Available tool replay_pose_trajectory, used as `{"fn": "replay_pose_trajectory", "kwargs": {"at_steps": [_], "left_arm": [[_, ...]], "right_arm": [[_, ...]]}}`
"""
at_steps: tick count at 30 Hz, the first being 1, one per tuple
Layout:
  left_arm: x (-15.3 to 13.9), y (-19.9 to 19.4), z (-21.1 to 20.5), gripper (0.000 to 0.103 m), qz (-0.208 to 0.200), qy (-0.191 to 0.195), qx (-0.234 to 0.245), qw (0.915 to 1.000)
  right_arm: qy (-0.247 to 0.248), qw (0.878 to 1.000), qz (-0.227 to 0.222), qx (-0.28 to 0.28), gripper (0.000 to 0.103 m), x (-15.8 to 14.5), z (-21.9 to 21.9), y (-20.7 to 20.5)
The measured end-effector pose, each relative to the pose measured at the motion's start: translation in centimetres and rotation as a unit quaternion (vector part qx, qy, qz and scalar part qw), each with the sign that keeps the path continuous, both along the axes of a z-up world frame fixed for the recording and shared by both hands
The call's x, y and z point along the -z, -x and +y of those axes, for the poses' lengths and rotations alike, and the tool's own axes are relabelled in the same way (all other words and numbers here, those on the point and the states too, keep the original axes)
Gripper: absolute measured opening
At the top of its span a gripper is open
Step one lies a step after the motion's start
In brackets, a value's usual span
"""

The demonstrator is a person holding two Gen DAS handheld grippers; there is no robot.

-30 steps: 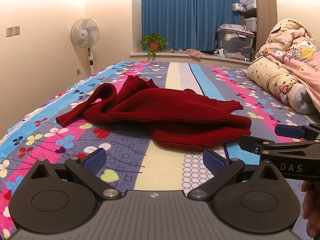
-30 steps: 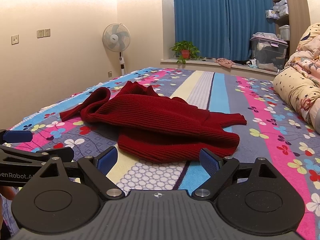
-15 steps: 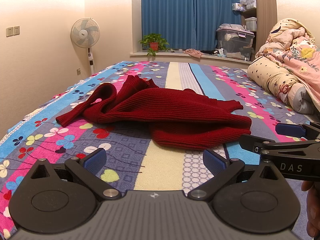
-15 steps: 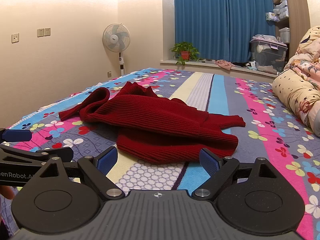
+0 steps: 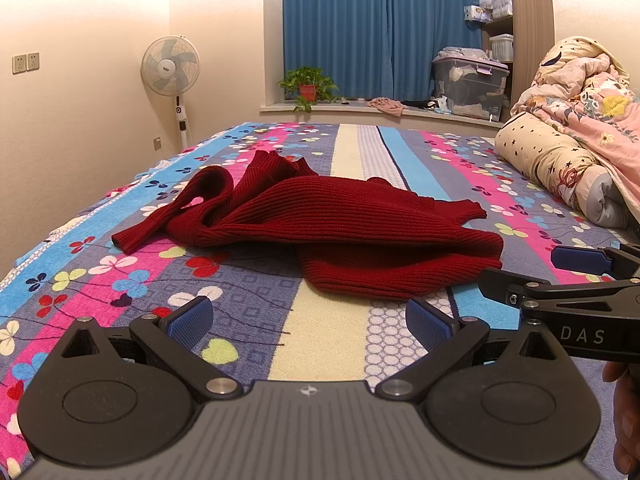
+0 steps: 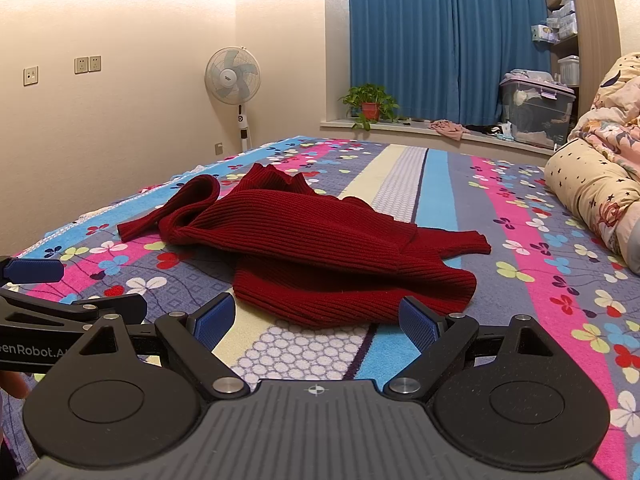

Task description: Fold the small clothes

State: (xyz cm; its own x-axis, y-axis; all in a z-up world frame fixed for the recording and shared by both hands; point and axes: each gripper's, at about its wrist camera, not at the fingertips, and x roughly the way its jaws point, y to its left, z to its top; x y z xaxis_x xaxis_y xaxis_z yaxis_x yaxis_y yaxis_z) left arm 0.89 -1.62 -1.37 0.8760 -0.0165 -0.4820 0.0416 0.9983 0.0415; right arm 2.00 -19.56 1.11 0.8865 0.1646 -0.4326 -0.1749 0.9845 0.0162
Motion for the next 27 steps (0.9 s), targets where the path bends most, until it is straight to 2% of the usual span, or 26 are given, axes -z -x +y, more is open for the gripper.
{"fn": "replay_pose_trajectory", "kwargs": {"at_steps": [11, 18, 20, 22, 23, 24, 25, 27], "left_arm": [[0.0, 0.0, 0.0, 0.102, -0.002, -0.003, -0.001, 1.0], [0.7, 0.0, 0.3, 0.102, -0.015, -0.039, -0.01, 0.9991], [0.9, -0.1, 0.8, 0.102, -0.02, -0.045, -0.013, 0.9987], [1.0, -0.3, 1.3, 0.096, -0.023, -0.046, -0.015, 0.9985], [1.1, -0.5, 1.6, 0.083, -0.022, -0.048, -0.014, 0.9985], [1.2, -0.8, 1.8, 0.066, -0.019, -0.05, -0.012, 0.9985], [1.3, -1.2, 2.1, 0.055, -0.013, -0.051, -0.011, 0.9986], [1.6, -1.9, 2.5, 0.051, -0.008, -0.051, -0.011, 0.9986]], "right_arm": [[0.009, 1.0, 0.001, 0.0, 0.09, -0.1, 0.1, 0.1], [0.021, 1.0, -0.005, 0.011, 0.089, -0.8, -0.3, 0.1], [0.009, 1.0, -0.004, 0.021, 0.083, -1.0, -0.7, -0.1], [-0.002, 1.0, 0.009, 0.028, 0.055, -1.2, -1.4, -0.5], [-0.004, 0.999, 0.026, 0.032, 0.048, -1.3, -1.7, -0.8], [-0.008, 0.998, 0.04, 0.038, 0.033, -1.4, -2.1, -1.0], [-0.01, 0.998, 0.053, 0.044, 0.025, -1.6, -2.5, -1.3], [-0.021, 0.995, 0.078, 0.057, 0.024, -1.9, -3.3, -1.9]]}}
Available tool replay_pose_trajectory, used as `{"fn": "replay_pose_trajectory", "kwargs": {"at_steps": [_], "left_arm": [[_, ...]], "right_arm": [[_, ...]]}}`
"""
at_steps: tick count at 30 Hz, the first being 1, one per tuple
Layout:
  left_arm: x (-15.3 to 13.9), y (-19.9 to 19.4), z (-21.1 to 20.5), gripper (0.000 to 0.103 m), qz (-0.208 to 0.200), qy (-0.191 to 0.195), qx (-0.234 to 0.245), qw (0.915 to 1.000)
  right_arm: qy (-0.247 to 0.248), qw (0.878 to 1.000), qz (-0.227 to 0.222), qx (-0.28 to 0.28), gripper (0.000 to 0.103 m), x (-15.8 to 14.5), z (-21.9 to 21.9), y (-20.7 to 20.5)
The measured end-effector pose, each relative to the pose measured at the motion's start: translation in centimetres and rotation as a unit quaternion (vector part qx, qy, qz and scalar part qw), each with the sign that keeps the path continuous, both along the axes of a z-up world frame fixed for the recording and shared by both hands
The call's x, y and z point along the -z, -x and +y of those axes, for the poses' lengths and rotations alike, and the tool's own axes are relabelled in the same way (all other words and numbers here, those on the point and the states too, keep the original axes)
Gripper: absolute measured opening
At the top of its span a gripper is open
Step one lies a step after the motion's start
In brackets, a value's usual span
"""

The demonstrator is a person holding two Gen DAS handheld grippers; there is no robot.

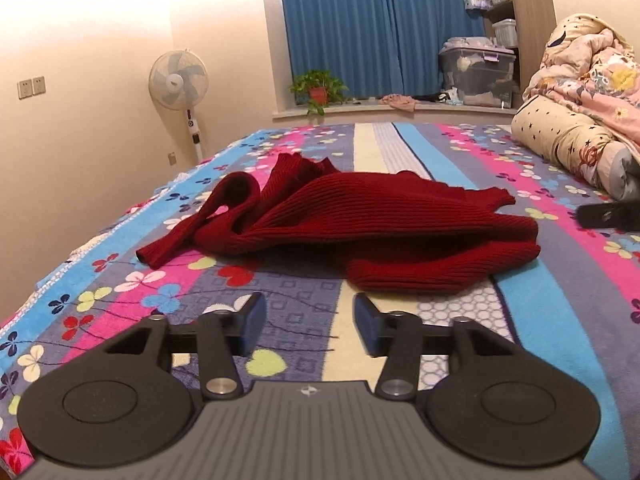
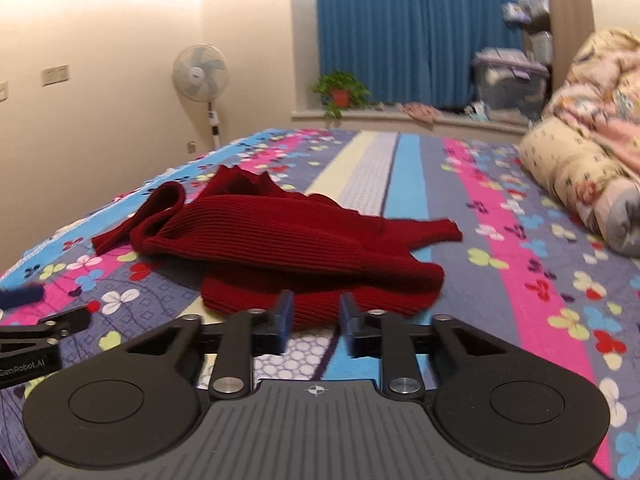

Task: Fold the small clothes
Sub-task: 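Move the left tool to the sweater hem and grasp it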

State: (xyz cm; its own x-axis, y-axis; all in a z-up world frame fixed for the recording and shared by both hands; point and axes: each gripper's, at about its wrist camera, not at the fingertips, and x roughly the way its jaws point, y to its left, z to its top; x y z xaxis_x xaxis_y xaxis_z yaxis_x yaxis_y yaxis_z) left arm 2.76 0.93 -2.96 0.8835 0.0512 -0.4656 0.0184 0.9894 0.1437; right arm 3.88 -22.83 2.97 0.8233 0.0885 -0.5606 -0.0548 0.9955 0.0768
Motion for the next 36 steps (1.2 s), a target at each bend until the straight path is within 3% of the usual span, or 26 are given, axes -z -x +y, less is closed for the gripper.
{"fn": "replay_pose_trajectory", "kwargs": {"at_steps": [2, 3, 5, 11, 16, 21, 22, 25, 29, 31, 32, 33, 34, 36], "left_arm": [[0.2, -0.9, 0.1, 0.051, 0.002, -0.003, -0.002, 1.0], [0.3, -1.5, -0.1, 0.051, 0.004, -0.003, -0.003, 1.0], [0.5, -2.8, -0.6, 0.051, 0.007, 0.0, -0.004, 1.0], [0.1, -9.0, -3.4, 0.052, 0.003, -0.002, -0.014, 0.9999], [0.3, -15.4, -3.4, 0.059, 0.036, 0.067, -0.05, 0.9959], [2.4, -19.5, -4.0, 0.07, 0.086, 0.192, -0.04, 0.9768], [3.1, -20.1, -4.6, 0.075, 0.096, 0.21, -0.038, 0.9722], [4.5, -21.8, -5.5, 0.077, 0.116, 0.258, -0.043, 0.9582], [5.8, -23.4, -6.0, 0.078, 0.127, 0.298, -0.067, 0.9436], [6.0, -24.1, -6.0, 0.077, 0.126, 0.304, -0.074, 0.9413], [5.9, -24.3, -6.0, 0.074, 0.125, 0.305, -0.074, 0.9411], [5.9, -24.4, -5.8, 0.059, 0.121, 0.307, -0.071, 0.9414], [5.7, -24.4, -5.6, 0.037, 0.121, 0.305, -0.064, 0.9423], [5.0, -24.1, -5.3, 0.013, 0.125, 0.288, -0.041, 0.9486]], "right_arm": [[-0.015, 1.0, 0.012, 0.013, 0.024, -0.3, -0.6, -0.5], [-0.026, 0.999, -0.016, 0.018, 0.025, -0.4, -1.2, -0.4], [-0.035, 0.999, -0.018, 0.03, 0.025, -0.7, -1.9, -0.7], [-0.063, 0.997, -0.016, 0.05, 0.025, -1.3, -4.2, -1.4], [-0.086, 0.994, -0.008, 0.061, 0.026, -1.4, -5.7, -2.2], [-0.097, 0.992, -0.011, 0.077, 0.026, -1.6, -6.9, -2.9], [-0.095, 0.992, -0.014, 0.081, 0.026, -1.7, -7.0, -2.9], [-0.09, 0.992, -0.016, 0.086, 0.026, -1.8, -7.4, -2.9], [-0.095, 0.991, -0.01, 0.096, 0.026, -1.5, -8.1, -3.0], [-0.097, 0.99, -0.007, 0.1, 0.027, -1.4, -8.3, -3.3], [-0.096, 0.99, -0.006, 0.1, 0.027, -1.3, -8.3, -3.4], [-0.095, 0.99, -0.006, 0.101, 0.027, -1.2, -8.3, -3.5], [-0.093, 0.99, -0.006, 0.102, 0.027, -1.1, -8.3, -3.6], [-0.091, 0.99, -0.004, 0.103, 0.027, -1.0, -8.5, -3.7]]}}
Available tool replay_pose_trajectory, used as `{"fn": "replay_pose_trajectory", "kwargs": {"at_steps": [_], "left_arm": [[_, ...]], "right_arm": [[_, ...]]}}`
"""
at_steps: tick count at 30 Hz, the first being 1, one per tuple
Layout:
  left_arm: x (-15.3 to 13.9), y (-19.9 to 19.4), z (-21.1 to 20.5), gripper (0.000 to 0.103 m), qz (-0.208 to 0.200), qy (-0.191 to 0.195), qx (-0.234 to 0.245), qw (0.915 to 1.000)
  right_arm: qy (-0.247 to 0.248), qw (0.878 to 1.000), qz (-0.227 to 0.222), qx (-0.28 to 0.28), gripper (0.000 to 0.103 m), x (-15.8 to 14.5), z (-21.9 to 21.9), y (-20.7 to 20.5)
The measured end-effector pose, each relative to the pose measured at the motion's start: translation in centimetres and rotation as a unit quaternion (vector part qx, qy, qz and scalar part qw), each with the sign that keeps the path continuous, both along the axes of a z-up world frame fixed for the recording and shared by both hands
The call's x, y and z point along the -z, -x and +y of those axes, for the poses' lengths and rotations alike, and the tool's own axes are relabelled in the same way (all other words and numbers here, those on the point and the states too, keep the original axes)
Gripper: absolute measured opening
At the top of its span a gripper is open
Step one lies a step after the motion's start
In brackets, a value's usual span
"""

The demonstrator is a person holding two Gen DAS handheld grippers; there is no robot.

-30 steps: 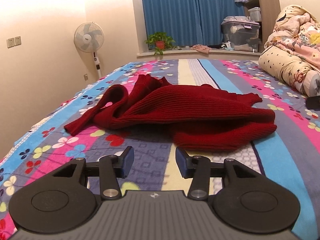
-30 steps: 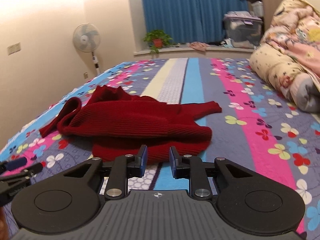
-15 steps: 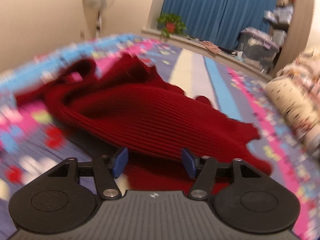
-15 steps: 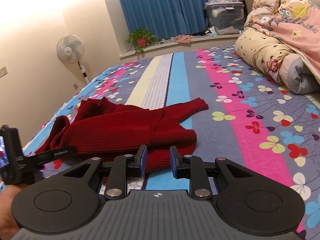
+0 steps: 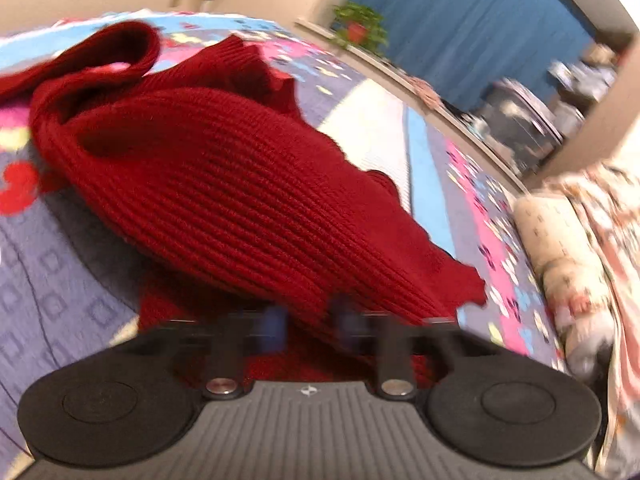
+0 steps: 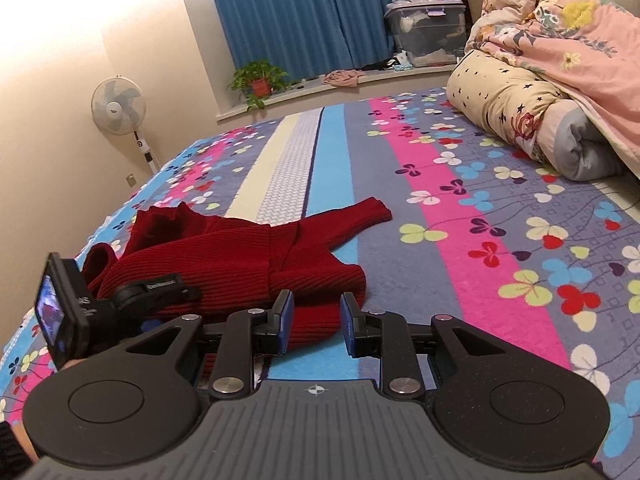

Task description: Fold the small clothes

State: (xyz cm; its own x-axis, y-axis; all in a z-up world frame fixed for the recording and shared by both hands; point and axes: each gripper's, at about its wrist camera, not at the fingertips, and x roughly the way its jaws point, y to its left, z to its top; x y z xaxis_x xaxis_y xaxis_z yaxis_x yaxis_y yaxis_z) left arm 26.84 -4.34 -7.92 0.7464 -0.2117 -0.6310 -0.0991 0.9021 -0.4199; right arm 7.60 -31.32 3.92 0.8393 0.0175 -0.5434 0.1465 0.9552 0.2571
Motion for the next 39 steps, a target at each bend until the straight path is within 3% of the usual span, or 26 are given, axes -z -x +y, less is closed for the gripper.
{"fn": "replay_pose_trajectory", "kwargs": {"at_steps": [3, 6, 10, 13, 15, 18, 22, 24, 26, 28, 29, 33, 37, 38, 39], "left_arm": [[-2.5, 2.5, 0.7, 0.008, -0.03, -0.041, 0.045, 0.9977], [-5.6, 6.7, 2.8, 0.007, -0.069, -0.085, 0.09, 0.9899], [-8.6, 13.0, 9.1, 0.006, -0.09, -0.129, 0.139, 0.9777], [-9.7, 17.0, 15.8, 0.005, -0.068, -0.138, 0.155, 0.9758], [-10.2, 18.9, 20.9, 0.005, -0.05, -0.149, 0.134, 0.9785], [-9.4, 20.6, 27.7, 0.005, -0.022, -0.115, 0.09, 0.989], [-5.8, 21.2, 32.3, 0.0, 0.009, -0.086, 0.03, 0.9958], [-5.0, 20.4, 33.0, 0.001, 0.053, -0.089, 0.022, 0.9944], [-5.6, 20.5, 32.9, 0.014, 0.028, -0.089, 0.031, 0.9952], [-5.1, 19.8, 32.0, 0.055, 0.046, -0.07, 0.05, 0.9952], [-4.6, 19.4, 31.3, 0.061, 0.063, -0.074, 0.068, 0.993], [-3.6, 18.7, 29.1, 0.062, 0.075, -0.139, 0.101, 0.9823], [-2.3, 17.8, 29.1, 0.06, 0.104, -0.14, 0.094, 0.9801], [-2.0, 17.7, 29.2, 0.057, 0.106, -0.14, 0.091, 0.9802], [-1.7, 17.4, 29.3, 0.042, 0.106, -0.14, 0.09, 0.9803]], "right_arm": [[-0.006, 1.0, 0.007, 0.008, 0.027, 0.4, -0.4, -0.5], [-0.011, 1.0, 0.011, 0.017, 0.027, 0.6, -0.6, -0.6], [-0.012, 1.0, 0.008, 0.019, 0.027, 0.4, -0.2, -0.1], [-0.011, 1.0, 0.002, 0.021, 0.027, 0.3, 0.1, 0.4], [-0.014, 1.0, 0.0, 0.02, 0.027, 0.3, 0.2, 0.5], [-0.01, 1.0, -0.002, 0.022, 0.027, 0.5, 0.2, 0.6], [-0.02, 0.999, 0.02, 0.023, 0.027, 1.7, 0.0, -0.4], [-0.029, 0.999, 0.039, 0.011, 0.032, 2.8, 0.2, -1.3], [-0.04, 0.997, 0.061, -0.012, 0.037, 4.2, 0.9, -2.6], [-0.052, 0.995, 0.082, -0.032, 0.043, 5.7, 1.5, -4.1], [-0.052, 0.994, 0.09, -0.036, 0.043, 6.4, 1.7, -4.8], [-0.047, 0.993, 0.104, -0.027, 0.051, 9.1, 2.3, -7.4], [-0.101, 0.988, 0.111, -0.033, 0.05, 11.7, 1.9, -9.3], [-0.108, 0.987, 0.11, -0.043, 0.047, 12.1, 2.2, -9.6], [-0.11, 0.987, 0.107, -0.057, 0.033, 12.4, 2.6, -9.9]]}}
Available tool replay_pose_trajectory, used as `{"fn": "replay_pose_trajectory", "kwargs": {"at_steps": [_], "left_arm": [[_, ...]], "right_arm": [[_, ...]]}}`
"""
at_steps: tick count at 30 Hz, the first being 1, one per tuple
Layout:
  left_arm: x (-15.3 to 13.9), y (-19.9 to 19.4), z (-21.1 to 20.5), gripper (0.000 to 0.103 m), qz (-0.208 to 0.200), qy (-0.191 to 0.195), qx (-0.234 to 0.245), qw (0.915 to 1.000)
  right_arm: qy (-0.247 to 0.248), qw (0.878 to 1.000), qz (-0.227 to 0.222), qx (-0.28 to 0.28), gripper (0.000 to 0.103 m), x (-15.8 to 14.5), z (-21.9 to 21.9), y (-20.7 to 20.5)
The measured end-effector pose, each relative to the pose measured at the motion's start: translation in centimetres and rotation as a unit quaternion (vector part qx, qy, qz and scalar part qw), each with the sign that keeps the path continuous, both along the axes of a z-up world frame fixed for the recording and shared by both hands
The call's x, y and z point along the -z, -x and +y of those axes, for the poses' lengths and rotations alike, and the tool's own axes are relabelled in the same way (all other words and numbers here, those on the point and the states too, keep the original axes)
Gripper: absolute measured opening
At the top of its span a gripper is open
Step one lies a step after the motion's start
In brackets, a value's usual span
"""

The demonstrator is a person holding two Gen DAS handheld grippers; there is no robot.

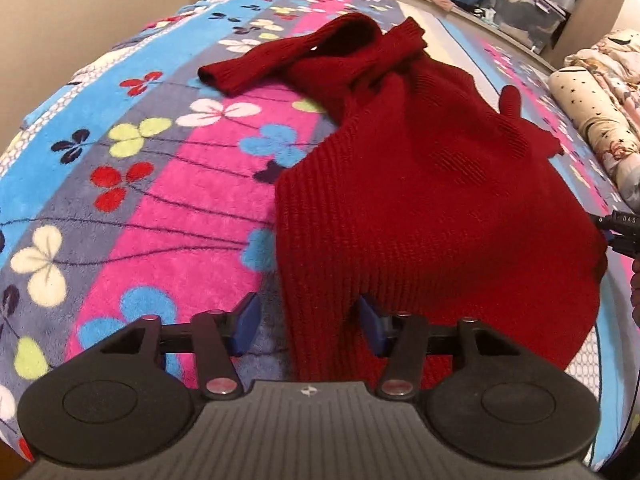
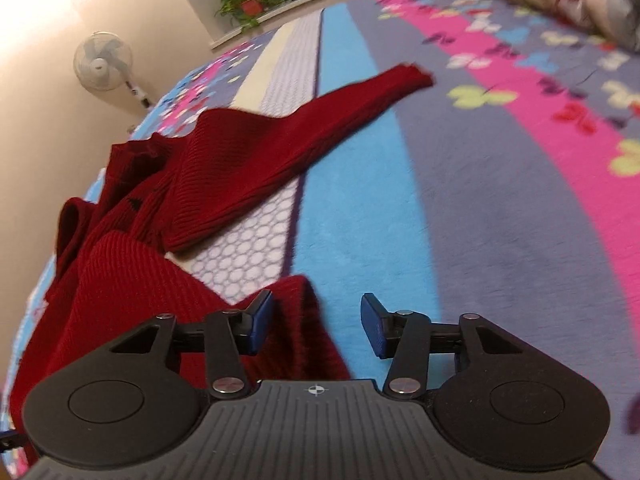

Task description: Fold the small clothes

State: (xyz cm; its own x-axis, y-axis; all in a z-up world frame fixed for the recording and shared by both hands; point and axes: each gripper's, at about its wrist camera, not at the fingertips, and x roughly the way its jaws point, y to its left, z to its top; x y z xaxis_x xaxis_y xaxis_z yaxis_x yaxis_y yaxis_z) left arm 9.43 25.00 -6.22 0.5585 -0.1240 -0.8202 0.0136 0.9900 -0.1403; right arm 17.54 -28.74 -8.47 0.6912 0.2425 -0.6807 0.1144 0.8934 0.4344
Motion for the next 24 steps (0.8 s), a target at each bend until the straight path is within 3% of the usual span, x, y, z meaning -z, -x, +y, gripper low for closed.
{"fn": "replay_pose_trajectory", "kwargs": {"at_steps": [1, 2, 3, 4, 6, 8, 10, 12, 15, 17, 18, 20, 22, 24], "left_arm": [[0.2, -0.2, 0.1, 0.023, 0.001, 0.003, 0.0, 1.0], [0.3, -0.3, 0.1, 0.019, 0.001, 0.008, 0.0, 1.0], [0.2, -0.3, 0.1, 0.012, -0.004, 0.008, 0.004, 1.0], [-0.1, -0.1, 0.1, 0.01, -0.011, 0.006, 0.012, 0.9998], [-1.2, 0.8, 0.3, 0.007, -0.037, 0.017, 0.022, 0.9989], [-2.6, 2.2, 1.1, 0.006, -0.073, 0.051, 0.033, 0.9955], [-4.3, 4.2, 2.0, 0.006, -0.112, 0.089, 0.043, 0.9888], [-5.5, 6.1, 2.9, 0.006, -0.136, 0.107, 0.053, 0.9835], [-6.0, 7.9, 3.9, 0.006, -0.137, 0.111, 0.061, 0.9824], [-5.1, 8.1, 4.4, 0.006, -0.105, 0.103, 0.058, 0.9875], [-4.3, 7.8, 4.4, 0.006, -0.082, 0.086, 0.054, 0.9915], [-2.6, 7.0, 4.1, 0.006, -0.028, 0.044, 0.046, 0.9976], [-1.4, 6.2, 3.7, 0.005, 0.006, 0.013, 0.042, 0.999], [-1.3, 5.7, 3.6, 0.006, 0.009, 0.013, 0.033, 0.9993]], "right_arm": [[0.009, 1.0, -0.007, -0.011, 0.024, 0.1, 0.6, -0.1], [0.025, 0.999, -0.017, -0.016, 0.021, -0.1, 1.1, 0.1], [0.028, 0.999, -0.024, -0.017, 0.008, -0.5, 1.1, 0.3], [0.011, 0.999, -0.035, -0.01, 0.003, -1.3, 0.6, 0.8], [-0.021, 0.997, -0.071, 0.028, 0.002, -4.0, -1.0, 2.5], [-0.034, 0.989, -0.133, 0.06, 0.002, -8.8, -2.5, 5.6], [-0.025, 0.98, -0.176, 0.084, 0.001, -13.0, -3.0, 9.3], [-0.001, 0.977, -0.187, 0.103, 0.001, -15.5, -2.9, 13.3], [0.032, 0.975, -0.173, 0.135, 0.001, -15.8, -2.5, 19.1], [0.05, 0.979, -0.136, 0.144, 0.001, -14.4, -2.0, 21.5], [0.055, 0.983, -0.11, 0.137, 0.001, -13.4, -1.6, 21.7], [0.076, 0.994, -0.011, 0.082, 0.002, -10.3, -0.7, 20.5], [0.088, 0.991, 0.055, 0.088, 0.003, -7.8, -1.1, 19.2], [0.102, 0.987, 0.054, 0.111, 0.009, -7.7, -1.7, 18.4]]}}
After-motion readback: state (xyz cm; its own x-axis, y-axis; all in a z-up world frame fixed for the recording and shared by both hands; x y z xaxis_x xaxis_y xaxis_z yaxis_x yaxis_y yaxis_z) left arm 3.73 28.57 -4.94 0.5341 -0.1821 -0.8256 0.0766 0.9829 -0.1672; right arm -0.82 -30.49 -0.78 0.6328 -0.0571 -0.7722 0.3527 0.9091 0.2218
